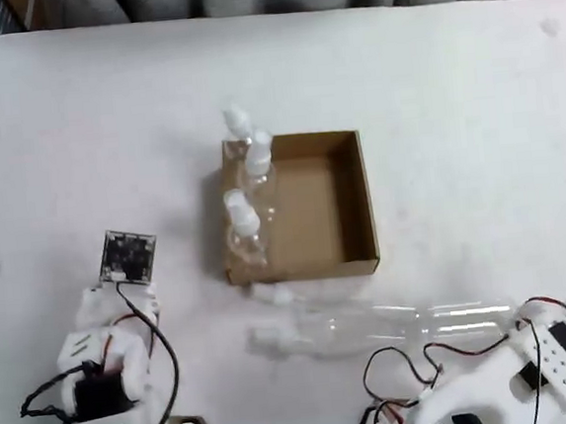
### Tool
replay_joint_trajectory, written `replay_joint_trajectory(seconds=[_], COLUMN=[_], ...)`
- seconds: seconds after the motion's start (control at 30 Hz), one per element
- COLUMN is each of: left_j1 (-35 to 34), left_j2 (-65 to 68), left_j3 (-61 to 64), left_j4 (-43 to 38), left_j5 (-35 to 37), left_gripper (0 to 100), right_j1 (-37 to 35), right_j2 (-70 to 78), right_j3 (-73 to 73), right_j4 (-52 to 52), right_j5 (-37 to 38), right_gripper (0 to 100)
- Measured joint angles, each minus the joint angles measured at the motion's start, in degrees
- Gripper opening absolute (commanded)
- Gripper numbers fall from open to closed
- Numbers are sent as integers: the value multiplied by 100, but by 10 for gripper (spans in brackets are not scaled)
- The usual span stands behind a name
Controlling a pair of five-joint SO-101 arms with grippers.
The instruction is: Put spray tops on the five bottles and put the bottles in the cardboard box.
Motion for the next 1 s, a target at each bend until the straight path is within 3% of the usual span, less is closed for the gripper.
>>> replay_joint_trajectory(seconds=[0.23,1.0], left_j1=[0,0], left_j2=[0,0], left_j3=[0,0], left_j4=[0,0], left_j5=[0,0], left_gripper=[24,24], right_j1=[-264,-2866], right_j2=[0,0], right_j3=[70,62], right_j4=[-316,-510], right_j5=[0,-369], right_gripper=[28,25])
